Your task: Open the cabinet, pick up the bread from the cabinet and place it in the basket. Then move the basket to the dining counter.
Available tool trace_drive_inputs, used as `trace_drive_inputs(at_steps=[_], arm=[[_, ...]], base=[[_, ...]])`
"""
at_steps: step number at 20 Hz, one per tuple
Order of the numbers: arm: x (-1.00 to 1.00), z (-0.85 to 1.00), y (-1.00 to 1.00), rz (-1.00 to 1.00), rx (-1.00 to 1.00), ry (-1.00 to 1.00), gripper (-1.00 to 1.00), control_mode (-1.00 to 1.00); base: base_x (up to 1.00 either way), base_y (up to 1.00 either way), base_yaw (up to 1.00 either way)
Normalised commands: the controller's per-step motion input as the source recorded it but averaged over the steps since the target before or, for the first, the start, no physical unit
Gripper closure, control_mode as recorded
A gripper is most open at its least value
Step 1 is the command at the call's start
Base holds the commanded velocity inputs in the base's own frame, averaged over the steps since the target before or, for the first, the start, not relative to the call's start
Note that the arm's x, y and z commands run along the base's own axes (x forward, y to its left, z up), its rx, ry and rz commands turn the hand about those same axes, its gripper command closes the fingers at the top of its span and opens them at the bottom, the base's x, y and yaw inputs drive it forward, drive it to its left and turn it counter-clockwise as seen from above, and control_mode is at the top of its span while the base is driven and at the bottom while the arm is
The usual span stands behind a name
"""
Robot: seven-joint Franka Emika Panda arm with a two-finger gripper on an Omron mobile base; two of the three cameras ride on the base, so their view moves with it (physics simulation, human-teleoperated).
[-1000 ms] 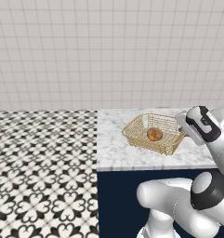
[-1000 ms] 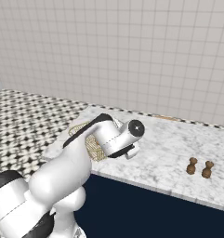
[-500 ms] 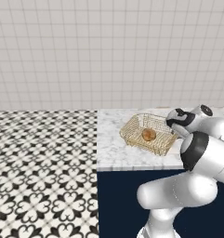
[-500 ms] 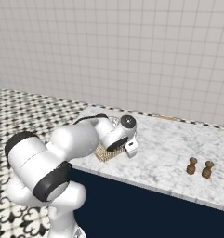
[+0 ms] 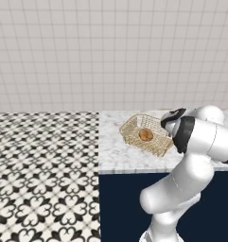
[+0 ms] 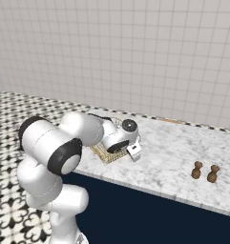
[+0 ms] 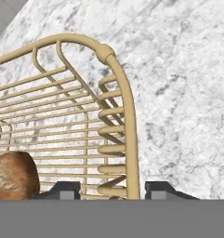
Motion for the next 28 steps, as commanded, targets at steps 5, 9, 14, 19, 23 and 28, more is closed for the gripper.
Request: trace_drive_inputs(at_steps=[5,9,14,19,23,28], arm=[[-0.02,0.28,0.01,0.0,0.06,-0.04,-1.0,-1.0],[-0.28,0.57,0.06,0.0,0.08,-0.1,-1.0,-1.0],[-0.47,0.67,0.03,0.03,0.04,-0.17,-1.0,-1.0],[-0.43,0.57,0.07,0.07,0.05,-0.15,-1.0,-1.0],[-0.38,0.54,0.16,0.08,0.08,-0.1,-1.0,-1.0],[-0.53,0.61,0.18,0.09,0.09,-0.16,-1.0,-1.0]], base=[[0.0,0.0,0.0],[0.0,0.0,0.0],[0.0,0.0,0.0],[0.0,0.0,0.0],[0.0,0.0,0.0],[0.0,0.0,0.0]])
